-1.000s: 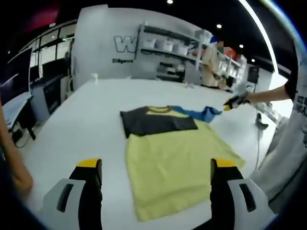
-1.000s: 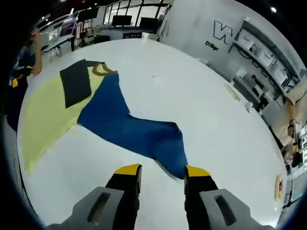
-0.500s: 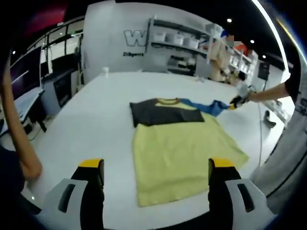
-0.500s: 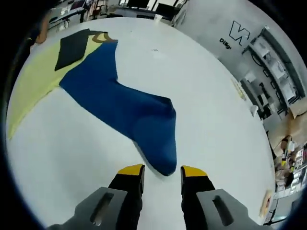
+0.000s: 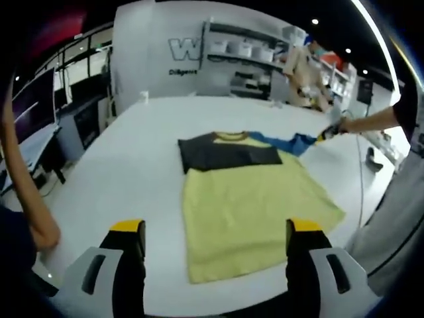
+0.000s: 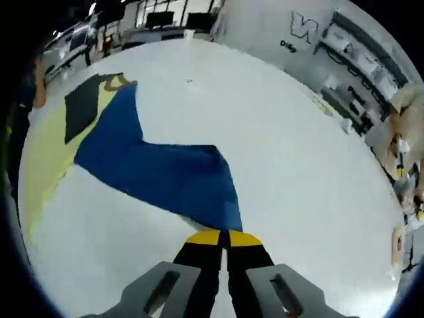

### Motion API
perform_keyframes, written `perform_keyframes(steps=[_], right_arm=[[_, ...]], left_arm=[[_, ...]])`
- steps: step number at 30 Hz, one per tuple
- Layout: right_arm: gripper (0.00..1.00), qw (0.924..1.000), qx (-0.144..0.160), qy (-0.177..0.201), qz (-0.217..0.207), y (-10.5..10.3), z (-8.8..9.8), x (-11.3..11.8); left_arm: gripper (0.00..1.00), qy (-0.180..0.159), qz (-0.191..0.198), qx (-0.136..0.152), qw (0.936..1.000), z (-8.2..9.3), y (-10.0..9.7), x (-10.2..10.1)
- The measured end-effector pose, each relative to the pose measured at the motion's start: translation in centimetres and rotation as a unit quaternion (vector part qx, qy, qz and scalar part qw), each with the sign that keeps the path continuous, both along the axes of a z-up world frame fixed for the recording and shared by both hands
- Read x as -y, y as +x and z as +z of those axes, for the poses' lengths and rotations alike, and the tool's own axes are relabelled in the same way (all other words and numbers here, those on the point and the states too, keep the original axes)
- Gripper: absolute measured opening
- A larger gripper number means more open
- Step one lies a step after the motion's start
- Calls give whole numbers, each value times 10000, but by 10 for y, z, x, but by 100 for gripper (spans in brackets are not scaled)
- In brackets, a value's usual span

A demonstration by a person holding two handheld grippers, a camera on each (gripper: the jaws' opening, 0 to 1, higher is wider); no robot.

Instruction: Fold the garment on the visible template until the final outline fits inside the template.

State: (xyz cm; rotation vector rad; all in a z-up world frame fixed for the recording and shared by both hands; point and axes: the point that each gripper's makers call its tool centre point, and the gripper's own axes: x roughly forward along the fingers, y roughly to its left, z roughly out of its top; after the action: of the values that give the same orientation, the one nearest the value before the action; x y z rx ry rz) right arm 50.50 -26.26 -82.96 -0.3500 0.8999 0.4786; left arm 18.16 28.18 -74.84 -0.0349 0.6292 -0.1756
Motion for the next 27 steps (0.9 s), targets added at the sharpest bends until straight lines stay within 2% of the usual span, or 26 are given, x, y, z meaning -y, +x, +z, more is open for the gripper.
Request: perform_keyframes(steps=[1,2,4,5,6,7,8,10,11,14,15,16,17,18,20,23,24,27], right_arm=[[0,9986,-63,413,-328,3,5,2],[0,9967,-96,643,-492,1,15,-2],[0,9945,-100,806,-666,0,22,-3],[0,9884,-149,1172,-950,2,32,5],[0,9863,-190,1296,-1004,0,44,1],[0,9860,-212,1316,-1003,-1,47,1],[0,9888,-227,1208,-851,-1,51,4],[0,9878,-239,1258,-882,-3,63,5],[0,9850,-251,1382,-1005,-4,75,3],[0,9768,-260,1742,-1218,-6,94,-3],[0,9685,-321,2062,-1361,-4,107,-2],[0,9636,-361,2187,-1493,-6,111,-4],[0,9598,-388,2290,-1576,-7,114,-4],[0,9525,-513,2477,-1696,-13,114,-4],[0,9503,-751,2438,-1787,-22,107,3],[0,9515,-779,2359,-1816,-33,102,4],[0,9396,-1037,2537,-2053,-51,93,9],[0,9166,-1162,2854,-2548,-68,87,15]], left_arm=[[82,-4,-15,-33,10000,-2,0,-1],[82,25,-47,-38,10000,-3,1,-2],[82,33,-77,-12,10000,-1,2,-1],[82,0,-118,19,9999,0,7,-1],[82,-10,-137,38,9999,1,9,-1],[82,-22,-174,87,9998,2,13,-2],[82,-29,-198,104,9997,2,15,-3],[81,-20,-285,163,9995,5,23,-1],[81,-19,-288,174,9994,5,25,-3],[80,-36,-331,229,9992,7,31,-4],[79,-52,-350,253,9991,8,34,-4],[77,-88,-400,304,9987,10,38,-1],[77,-103,-411,322,9986,11,39,-1],[77,-127,-428,343,9984,11,42,-2],[77,-157,-477,369,9981,11,45,0],[77,-156,-499,393,9979,11,46,-1],[77,-172,-537,358,9978,8,46,-3],[77,-181,-582,315,9976,6,45,-4]])
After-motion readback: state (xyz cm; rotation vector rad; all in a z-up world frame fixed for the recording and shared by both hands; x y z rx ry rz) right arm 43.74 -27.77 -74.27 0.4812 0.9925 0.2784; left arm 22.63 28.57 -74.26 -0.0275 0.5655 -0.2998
